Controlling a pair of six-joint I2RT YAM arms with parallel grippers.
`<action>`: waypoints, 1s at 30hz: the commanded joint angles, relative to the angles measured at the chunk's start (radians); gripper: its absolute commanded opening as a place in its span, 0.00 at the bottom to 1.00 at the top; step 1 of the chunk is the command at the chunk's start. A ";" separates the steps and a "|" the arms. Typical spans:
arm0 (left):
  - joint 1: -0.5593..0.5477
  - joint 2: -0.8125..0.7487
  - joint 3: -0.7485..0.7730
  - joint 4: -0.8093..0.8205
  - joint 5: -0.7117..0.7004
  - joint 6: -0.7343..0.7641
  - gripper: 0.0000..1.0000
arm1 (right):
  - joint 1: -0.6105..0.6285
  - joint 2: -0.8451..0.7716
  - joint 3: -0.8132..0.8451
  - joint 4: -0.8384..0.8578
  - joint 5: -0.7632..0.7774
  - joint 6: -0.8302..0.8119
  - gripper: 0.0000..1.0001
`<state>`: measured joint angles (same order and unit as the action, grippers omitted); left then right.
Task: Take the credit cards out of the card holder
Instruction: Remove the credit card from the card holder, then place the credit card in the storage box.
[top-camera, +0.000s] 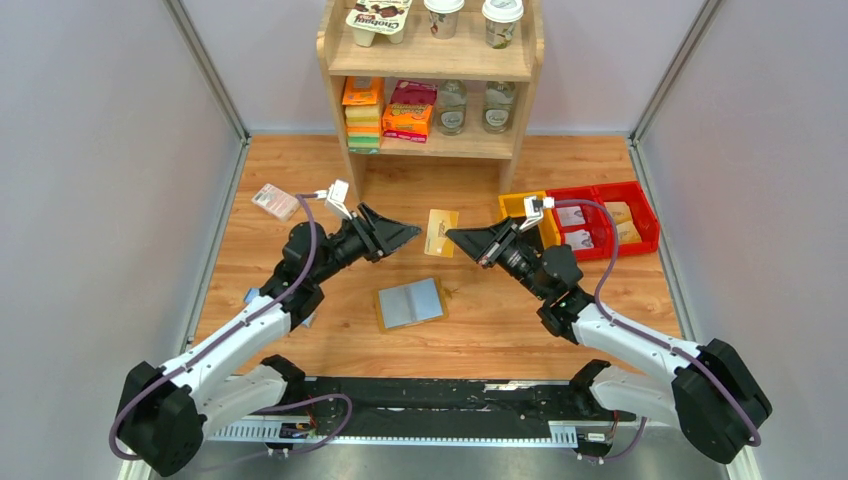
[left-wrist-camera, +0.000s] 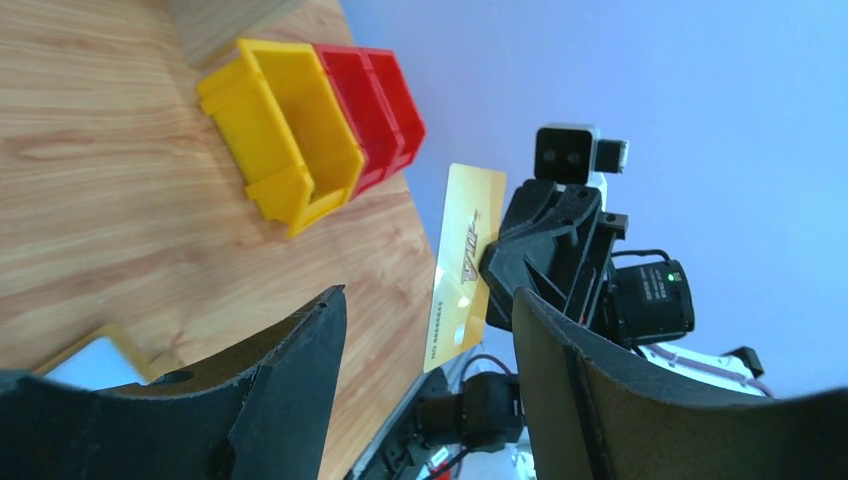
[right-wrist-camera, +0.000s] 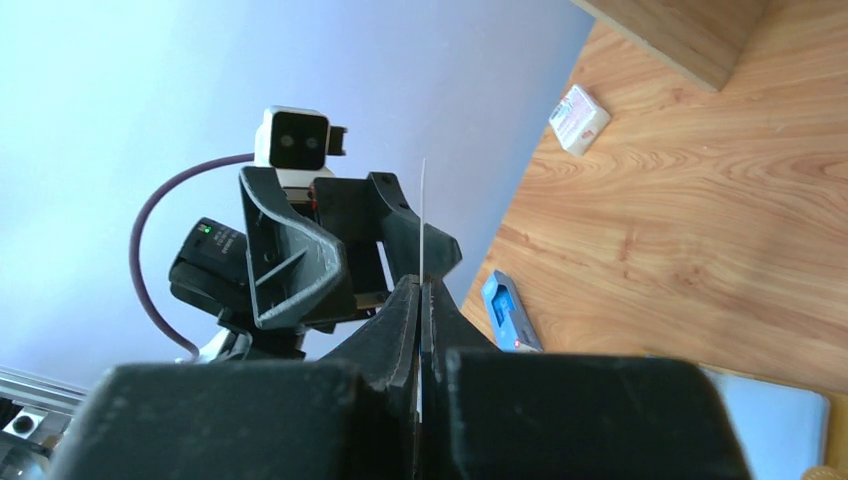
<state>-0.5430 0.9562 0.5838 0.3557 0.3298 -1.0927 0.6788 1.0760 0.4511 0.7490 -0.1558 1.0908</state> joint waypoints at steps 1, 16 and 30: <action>-0.044 0.032 0.001 0.178 0.048 -0.044 0.67 | 0.010 -0.013 0.032 0.101 0.042 0.027 0.00; -0.100 0.119 0.021 0.284 0.066 -0.044 0.00 | 0.007 -0.010 0.047 0.110 0.018 0.024 0.01; 0.048 0.113 0.155 0.026 0.489 0.188 0.00 | -0.226 -0.195 0.158 -0.325 -0.436 -0.337 0.77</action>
<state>-0.5228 1.0512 0.6506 0.4244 0.5903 -0.9993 0.5041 0.9112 0.5194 0.5568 -0.3687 0.9112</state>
